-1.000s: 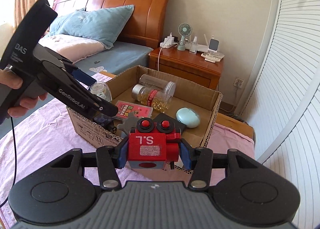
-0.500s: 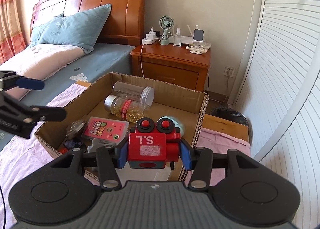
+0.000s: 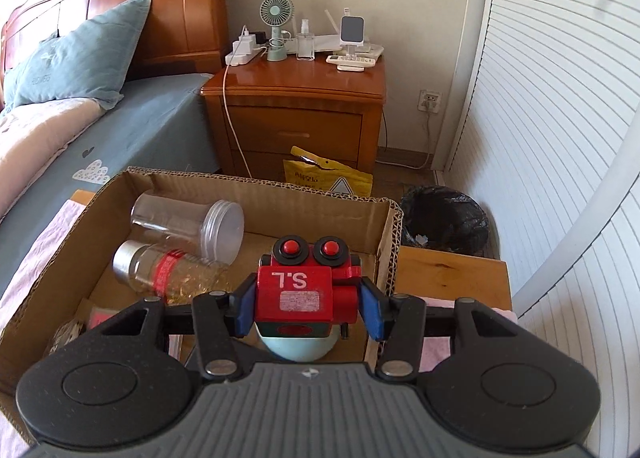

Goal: Organize rigid objects
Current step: 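Lower the correction tape into the box with the left gripper while the right places the robot toy there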

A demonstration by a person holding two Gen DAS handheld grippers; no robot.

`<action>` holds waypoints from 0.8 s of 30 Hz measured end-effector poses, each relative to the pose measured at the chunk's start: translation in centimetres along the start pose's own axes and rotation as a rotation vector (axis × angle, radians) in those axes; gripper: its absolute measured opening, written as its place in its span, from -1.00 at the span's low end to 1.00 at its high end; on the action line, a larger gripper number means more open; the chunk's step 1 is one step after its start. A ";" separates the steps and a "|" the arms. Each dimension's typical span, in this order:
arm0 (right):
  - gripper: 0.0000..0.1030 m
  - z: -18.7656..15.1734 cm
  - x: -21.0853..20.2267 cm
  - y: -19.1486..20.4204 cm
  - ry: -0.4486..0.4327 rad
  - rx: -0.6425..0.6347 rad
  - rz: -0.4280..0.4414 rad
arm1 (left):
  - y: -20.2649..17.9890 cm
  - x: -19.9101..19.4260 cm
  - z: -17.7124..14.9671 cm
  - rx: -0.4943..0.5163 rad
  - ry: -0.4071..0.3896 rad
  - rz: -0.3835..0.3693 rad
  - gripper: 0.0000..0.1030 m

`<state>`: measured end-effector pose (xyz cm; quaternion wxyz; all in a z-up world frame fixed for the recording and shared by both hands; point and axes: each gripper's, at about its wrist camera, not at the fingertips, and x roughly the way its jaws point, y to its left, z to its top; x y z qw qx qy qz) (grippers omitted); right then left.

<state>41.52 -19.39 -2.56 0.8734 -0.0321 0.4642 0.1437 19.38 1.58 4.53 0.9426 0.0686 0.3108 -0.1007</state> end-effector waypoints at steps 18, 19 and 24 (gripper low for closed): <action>1.00 -6.5 -12.8 2.7 0.050 0.018 -0.172 | -1.9 -1.3 -0.3 -0.053 0.129 0.143 0.99; 1.00 -7.5 -13.6 2.9 0.060 0.028 -0.173 | -1.9 -1.6 -0.4 -0.061 0.134 0.149 0.99; 1.00 -12.5 -17.0 4.2 0.084 0.100 -0.159 | -2.3 -2.5 -1.0 -0.111 0.165 0.132 0.99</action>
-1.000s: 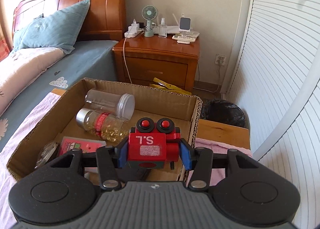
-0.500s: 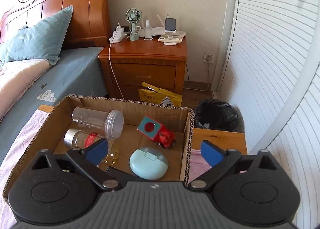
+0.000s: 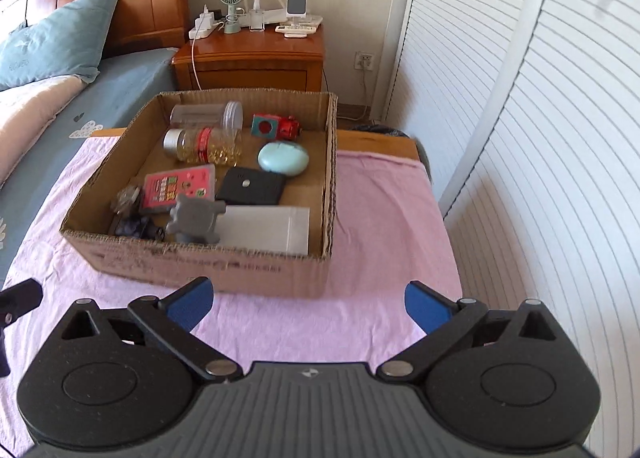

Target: Organize rigid objects

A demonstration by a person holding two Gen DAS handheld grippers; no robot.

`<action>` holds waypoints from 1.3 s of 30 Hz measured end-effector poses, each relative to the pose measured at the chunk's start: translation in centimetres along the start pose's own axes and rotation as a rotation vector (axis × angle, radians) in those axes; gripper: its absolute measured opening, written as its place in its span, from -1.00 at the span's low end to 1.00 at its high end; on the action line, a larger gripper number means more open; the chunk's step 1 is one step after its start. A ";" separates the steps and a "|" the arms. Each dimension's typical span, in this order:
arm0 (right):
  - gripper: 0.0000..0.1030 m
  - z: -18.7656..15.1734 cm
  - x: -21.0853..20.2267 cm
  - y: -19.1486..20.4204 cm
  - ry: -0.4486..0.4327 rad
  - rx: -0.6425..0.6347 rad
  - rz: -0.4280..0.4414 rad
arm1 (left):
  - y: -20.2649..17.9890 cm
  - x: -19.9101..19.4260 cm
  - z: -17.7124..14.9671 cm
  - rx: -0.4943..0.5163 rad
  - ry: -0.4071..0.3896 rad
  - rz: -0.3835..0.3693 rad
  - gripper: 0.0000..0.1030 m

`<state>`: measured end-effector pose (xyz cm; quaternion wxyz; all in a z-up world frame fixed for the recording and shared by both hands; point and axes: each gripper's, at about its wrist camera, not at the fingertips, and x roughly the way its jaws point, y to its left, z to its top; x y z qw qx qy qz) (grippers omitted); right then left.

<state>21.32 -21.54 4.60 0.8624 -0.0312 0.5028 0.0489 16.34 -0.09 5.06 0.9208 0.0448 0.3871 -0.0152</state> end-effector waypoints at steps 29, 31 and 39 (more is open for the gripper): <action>1.00 -4.8 -4.6 0.7 -0.040 0.090 0.004 | -1.8 -2.0 -1.3 0.009 0.001 -0.007 0.99; 1.00 -4.8 -4.6 0.7 -0.042 0.090 0.003 | -1.8 -2.0 -1.3 0.009 0.001 -0.007 0.99; 1.00 -4.8 -4.7 0.6 -0.047 0.091 0.000 | -1.7 -2.1 -1.3 0.003 -0.002 -0.003 0.99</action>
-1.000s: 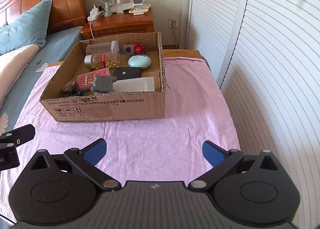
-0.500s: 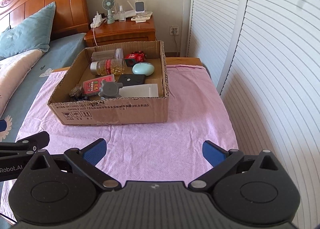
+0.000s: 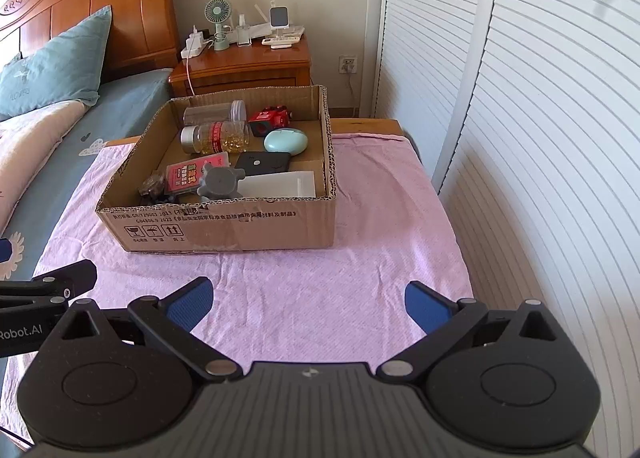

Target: Organize rigid objects

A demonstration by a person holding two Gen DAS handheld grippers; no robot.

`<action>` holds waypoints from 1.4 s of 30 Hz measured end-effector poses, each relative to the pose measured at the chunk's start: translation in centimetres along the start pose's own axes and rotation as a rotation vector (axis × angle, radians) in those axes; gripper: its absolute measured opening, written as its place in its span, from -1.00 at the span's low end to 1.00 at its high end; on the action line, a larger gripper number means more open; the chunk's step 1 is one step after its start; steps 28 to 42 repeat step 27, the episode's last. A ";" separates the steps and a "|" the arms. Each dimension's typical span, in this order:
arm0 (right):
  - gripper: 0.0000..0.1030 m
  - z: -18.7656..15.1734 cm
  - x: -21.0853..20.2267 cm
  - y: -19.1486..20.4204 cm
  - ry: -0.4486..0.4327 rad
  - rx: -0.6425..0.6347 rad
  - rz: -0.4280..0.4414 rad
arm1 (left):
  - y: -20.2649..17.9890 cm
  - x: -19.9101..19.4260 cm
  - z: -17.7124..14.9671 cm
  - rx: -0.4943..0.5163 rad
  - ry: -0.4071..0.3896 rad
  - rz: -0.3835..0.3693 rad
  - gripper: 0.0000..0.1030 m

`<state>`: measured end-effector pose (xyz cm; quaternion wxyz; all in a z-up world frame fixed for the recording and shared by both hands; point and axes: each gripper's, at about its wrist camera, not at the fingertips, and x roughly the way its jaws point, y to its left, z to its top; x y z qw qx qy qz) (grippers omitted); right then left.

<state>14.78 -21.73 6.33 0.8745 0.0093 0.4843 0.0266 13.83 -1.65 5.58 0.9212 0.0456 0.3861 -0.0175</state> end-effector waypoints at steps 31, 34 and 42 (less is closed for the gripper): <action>1.00 0.0 -0.1 0.0 -0.004 -0.001 -0.001 | -0.1 -0.2 0.0 -0.005 0.000 0.007 0.99; 1.00 0.0 -0.1 0.0 -0.004 -0.001 -0.001 | -0.1 -0.2 0.0 -0.005 0.000 0.007 0.99; 1.00 0.0 -0.1 0.0 -0.004 -0.001 -0.001 | -0.1 -0.2 0.0 -0.005 0.000 0.007 0.99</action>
